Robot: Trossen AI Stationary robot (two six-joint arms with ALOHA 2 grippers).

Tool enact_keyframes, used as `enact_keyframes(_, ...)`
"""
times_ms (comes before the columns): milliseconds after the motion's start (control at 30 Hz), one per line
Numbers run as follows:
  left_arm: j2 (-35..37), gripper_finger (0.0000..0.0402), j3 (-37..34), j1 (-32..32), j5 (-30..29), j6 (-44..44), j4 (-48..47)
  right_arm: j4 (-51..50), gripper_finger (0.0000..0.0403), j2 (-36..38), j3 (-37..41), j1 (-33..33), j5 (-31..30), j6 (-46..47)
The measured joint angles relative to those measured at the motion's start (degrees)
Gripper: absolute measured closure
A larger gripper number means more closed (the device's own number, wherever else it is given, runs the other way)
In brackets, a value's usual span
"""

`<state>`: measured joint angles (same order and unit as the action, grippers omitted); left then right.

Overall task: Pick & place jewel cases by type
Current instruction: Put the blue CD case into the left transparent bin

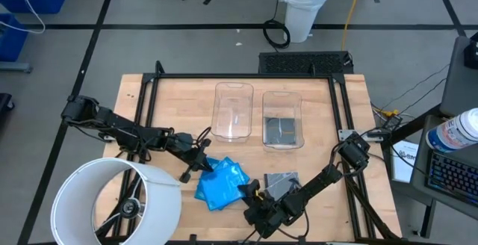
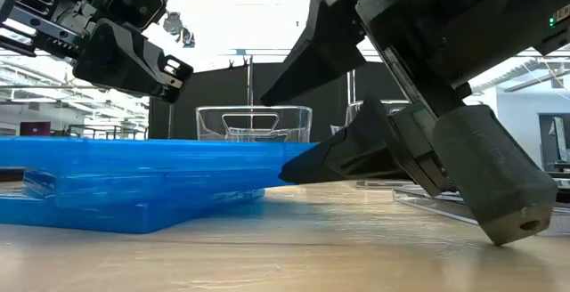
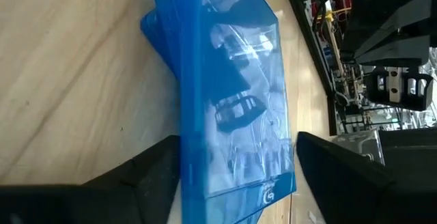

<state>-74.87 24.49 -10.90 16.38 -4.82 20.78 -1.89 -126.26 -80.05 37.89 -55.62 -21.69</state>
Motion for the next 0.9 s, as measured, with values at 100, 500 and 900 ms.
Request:
enact_keyframes(100,0.0,0.0392,0.0,0.0,0.0,-0.02,0.02,-0.04,0.0176,-0.26,0.0,-0.04,0.31,-0.09)
enact_keyframes(500,0.0,0.0392,0.0,0.0,0.0,-0.02,0.03,-0.03,0.0311,-0.28,0.02,-0.04,0.3,0.17)
enact_keyframes(900,0.0,0.0392,0.0,0.0,0.0,0.5,0.04,3.87,0.0358,-0.56,0.17,1.28,-5.44,-2.88)
